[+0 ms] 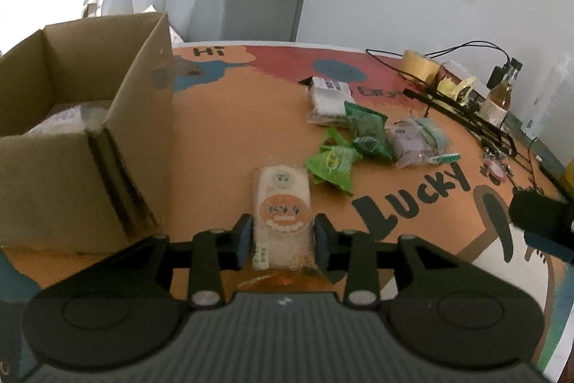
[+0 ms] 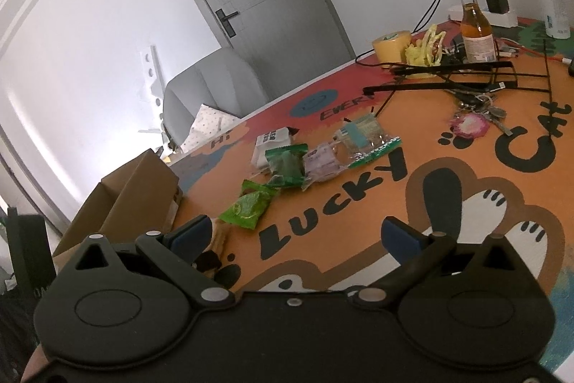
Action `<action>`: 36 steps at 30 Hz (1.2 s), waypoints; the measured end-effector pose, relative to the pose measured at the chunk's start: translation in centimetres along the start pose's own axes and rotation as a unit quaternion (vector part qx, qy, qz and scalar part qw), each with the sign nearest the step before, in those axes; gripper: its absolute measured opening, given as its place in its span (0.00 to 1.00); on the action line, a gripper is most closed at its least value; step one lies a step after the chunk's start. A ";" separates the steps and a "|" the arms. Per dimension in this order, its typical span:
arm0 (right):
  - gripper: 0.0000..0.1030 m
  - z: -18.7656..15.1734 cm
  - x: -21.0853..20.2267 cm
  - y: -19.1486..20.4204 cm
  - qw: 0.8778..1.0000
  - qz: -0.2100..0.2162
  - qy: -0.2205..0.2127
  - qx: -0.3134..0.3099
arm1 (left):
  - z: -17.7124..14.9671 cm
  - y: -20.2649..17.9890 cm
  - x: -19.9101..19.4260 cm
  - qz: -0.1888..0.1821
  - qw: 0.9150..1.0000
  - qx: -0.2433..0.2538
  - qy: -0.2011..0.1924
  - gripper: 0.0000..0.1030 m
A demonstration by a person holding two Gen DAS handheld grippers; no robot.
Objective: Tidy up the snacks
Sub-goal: 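Grasp the purple snack packet with the right tool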
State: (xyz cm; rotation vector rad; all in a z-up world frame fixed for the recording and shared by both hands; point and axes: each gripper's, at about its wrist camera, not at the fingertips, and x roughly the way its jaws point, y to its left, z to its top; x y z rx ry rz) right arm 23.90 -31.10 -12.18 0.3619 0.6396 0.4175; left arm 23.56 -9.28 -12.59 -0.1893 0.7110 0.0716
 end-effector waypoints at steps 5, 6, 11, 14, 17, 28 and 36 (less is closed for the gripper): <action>1.00 0.0 0.3 -0.5 1.000 -0.005 0.005 0.007 | 0.4 -0.1 0.8 0.006 1.000 -0.002 0.004 0.39; 1.00 0.1 0.4 -0.6 1.000 -0.005 0.005 0.008 | 0.4 -0.1 0.9 0.006 1.000 -0.002 0.005 0.39; 1.00 0.3 1.1 -0.7 1.000 -0.006 0.007 0.006 | 0.5 -0.1 1.6 0.013 1.000 0.002 0.004 0.33; 1.00 0.6 1.9 -0.9 1.000 -0.006 0.007 0.007 | 0.6 -0.1 1.5 0.011 1.000 0.004 0.003 0.33; 0.97 1.1 2.8 -1.0 1.000 -0.005 0.007 0.011 | 0.9 0.1 1.0 0.006 1.000 0.001 -0.004 0.33; 0.71 3.2 6.7 -0.3 1.000 -0.006 0.015 -0.005 | 3.4 0.8 -0.3 -0.011 0.999 -0.012 -0.030 0.33; 0.66 4.0 9.4 0.1 0.999 -0.025 0.021 -0.019 | 4.9 1.0 0.9 -0.020 0.999 -0.016 -0.034 0.33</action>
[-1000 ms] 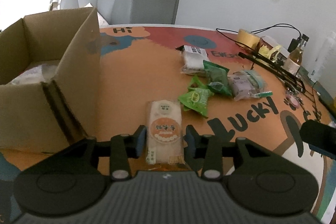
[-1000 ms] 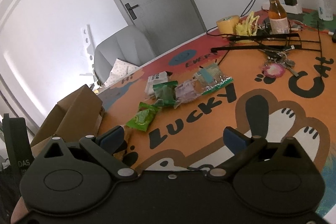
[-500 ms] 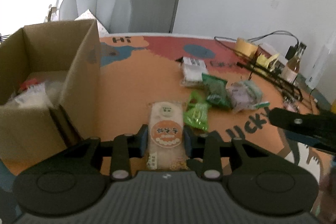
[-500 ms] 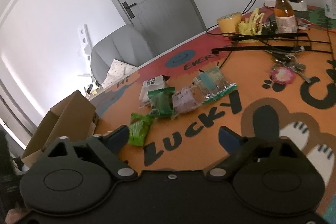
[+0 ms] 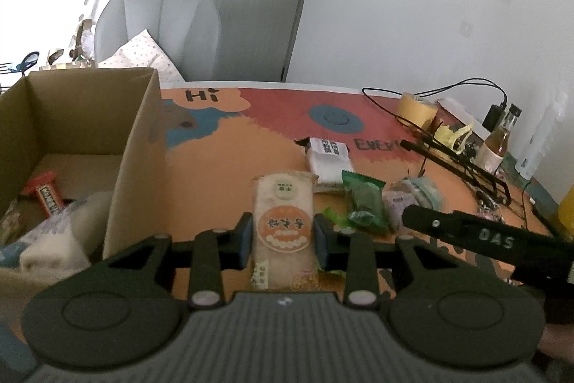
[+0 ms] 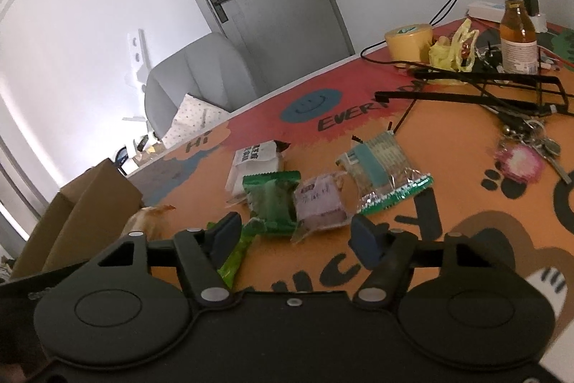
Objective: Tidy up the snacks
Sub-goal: 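Grasp the purple snack packet with the right tool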
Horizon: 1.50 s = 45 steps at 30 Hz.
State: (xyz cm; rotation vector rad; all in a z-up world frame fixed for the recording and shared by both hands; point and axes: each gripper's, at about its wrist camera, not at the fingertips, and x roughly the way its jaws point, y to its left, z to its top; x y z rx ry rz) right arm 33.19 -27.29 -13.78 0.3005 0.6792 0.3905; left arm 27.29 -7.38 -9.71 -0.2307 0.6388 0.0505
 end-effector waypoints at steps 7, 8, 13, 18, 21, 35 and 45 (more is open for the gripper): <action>0.65 1.0 2.4 0.8 0.999 -0.030 -0.002 -0.027 | 0.3 0.0 0.7 -0.011 1.000 0.000 0.004 0.33; 0.63 1.0 2.7 0.9 0.999 -0.032 0.001 -0.029 | 0.4 0.0 0.7 -0.011 1.000 0.001 0.004 0.33; 0.48 0.5 3.5 0.8 0.999 -0.034 0.017 -0.032 | 0.2 0.0 0.8 -0.012 1.000 0.005 0.004 0.33; 0.32 -0.2 2.6 0.2 0.999 -0.029 0.029 -0.026 | 0.0 0.1 0.6 -0.012 1.000 0.001 0.004 0.33; 0.32 -0.6 1.6 -0.1 0.999 -0.029 0.030 -0.022 | -0.1 0.0 0.6 -0.013 1.000 -0.001 0.006 0.33; 0.68 -1.6 -1.6 -1.1 0.999 -0.045 0.023 0.004 | -0.9 0.3 0.6 -0.027 0.999 -0.003 0.021 0.33; 0.50 -2.1 0.8 1.6 0.992 -0.093 0.026 -0.077 | -0.9 0.3 1.1 -0.030 0.999 -0.001 0.023 0.33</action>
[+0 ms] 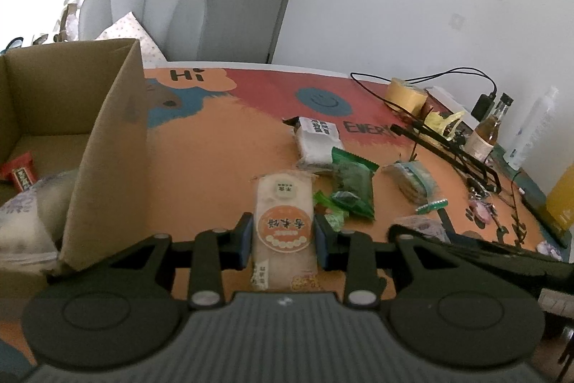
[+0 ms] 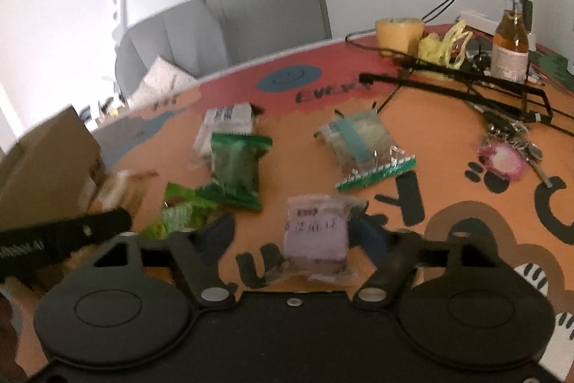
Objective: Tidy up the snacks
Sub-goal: 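Grasp the purple snack packet with the right tool, then lift both held packets and carry them toward the cardboard box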
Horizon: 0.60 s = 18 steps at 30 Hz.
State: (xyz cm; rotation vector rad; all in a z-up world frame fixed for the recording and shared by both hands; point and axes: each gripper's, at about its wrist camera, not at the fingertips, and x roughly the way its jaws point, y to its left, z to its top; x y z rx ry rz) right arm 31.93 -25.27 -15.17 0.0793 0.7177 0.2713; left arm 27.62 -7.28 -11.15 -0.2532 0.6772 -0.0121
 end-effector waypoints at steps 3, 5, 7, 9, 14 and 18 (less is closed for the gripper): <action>0.32 0.1 -0.3 -0.2 1.000 0.002 0.005 -0.001 | -0.1 -0.1 0.0 -0.002 1.000 -0.003 0.002 0.33; 0.31 0.1 -0.8 -0.3 1.000 0.007 0.000 0.004 | 0.0 -0.1 -0.2 -0.003 1.000 -0.003 -0.001 0.33; 0.31 0.1 -1.4 -0.1 1.000 0.003 -0.009 0.001 | 0.1 -0.1 -0.5 -0.004 1.000 -0.002 -0.005 0.33; 0.31 0.1 -1.9 -0.1 1.000 0.010 -0.010 0.008 | 0.2 0.0 -0.9 -0.004 1.000 -0.003 -0.010 0.33; 0.31 0.6 -3.2 0.5 0.999 0.020 -0.025 0.014 | 0.7 0.0 -2.2 -0.006 1.000 -0.004 -0.024 0.33; 0.31 1.3 -4.1 1.1 0.999 0.030 -0.039 0.016 | 1.4 0.0 -3.2 -0.008 0.999 -0.001 -0.036 0.33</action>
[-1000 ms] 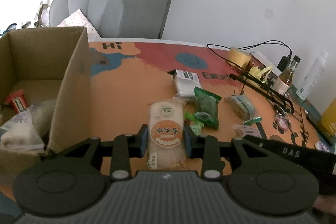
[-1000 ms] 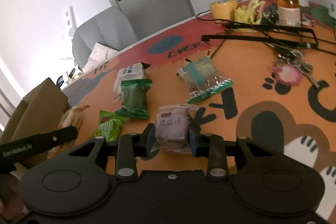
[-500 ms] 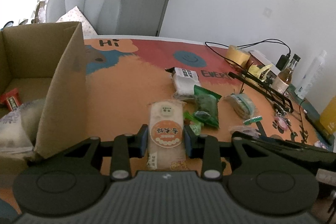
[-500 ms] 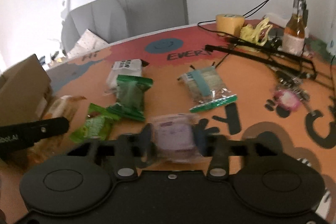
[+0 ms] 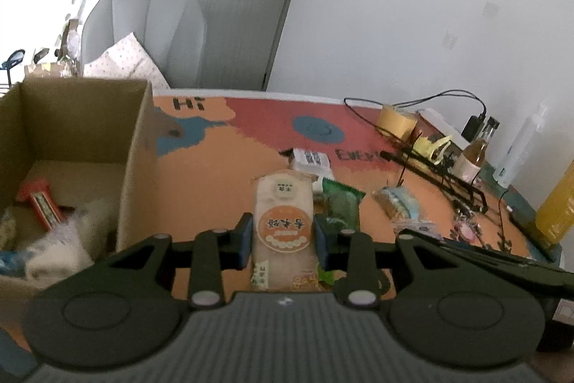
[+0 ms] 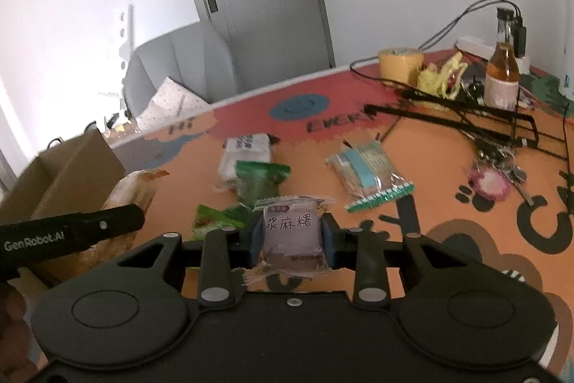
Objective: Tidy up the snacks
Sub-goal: 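Lift both held packets and carry them toward the cardboard box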
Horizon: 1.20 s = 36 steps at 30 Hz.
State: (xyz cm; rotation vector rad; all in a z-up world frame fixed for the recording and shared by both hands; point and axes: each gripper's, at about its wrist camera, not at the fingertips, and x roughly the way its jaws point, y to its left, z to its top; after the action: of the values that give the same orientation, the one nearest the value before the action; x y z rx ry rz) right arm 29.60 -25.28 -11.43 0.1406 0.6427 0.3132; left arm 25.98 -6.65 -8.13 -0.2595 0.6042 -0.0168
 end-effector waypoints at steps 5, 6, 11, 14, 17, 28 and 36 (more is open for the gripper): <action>0.31 1.0 -0.9 1.1 1.000 0.014 -0.018 -0.002 | 1.2 0.4 -1.3 0.002 1.000 0.001 -0.016 0.33; 0.31 1.2 -1.0 1.4 1.000 0.017 -0.022 -0.004 | 1.4 0.4 -1.5 0.002 1.000 0.000 -0.019 0.33; 0.31 2.0 -1.5 2.6 0.999 0.026 -0.035 -0.008 | 2.3 1.0 -2.5 0.002 1.000 -0.004 -0.031 0.33; 0.31 2.4 -1.8 3.4 0.999 0.033 -0.041 -0.012 | 2.8 1.4 -3.2 0.002 0.999 -0.006 -0.039 0.33; 0.31 2.7 -2.0 4.3 0.998 0.039 -0.047 -0.015 | 3.3 2.1 -3.9 0.002 0.999 -0.010 -0.046 0.33; 0.31 3.3 -1.8 8.5 0.995 0.074 -0.052 -0.034 | 4.5 5.6 -6.1 0.022 0.998 -0.021 -0.060 0.33; 0.31 3.5 -1.4 11.4 0.993 0.101 -0.053 -0.044 | 5.2 9.1 -7.6 0.044 0.996 -0.035 -0.070 0.33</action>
State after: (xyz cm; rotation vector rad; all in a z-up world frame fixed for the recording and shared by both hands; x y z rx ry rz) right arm 27.88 -15.13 -5.31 0.1371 0.5096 0.5250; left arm 22.11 4.05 -2.01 -0.2991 0.4777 0.1069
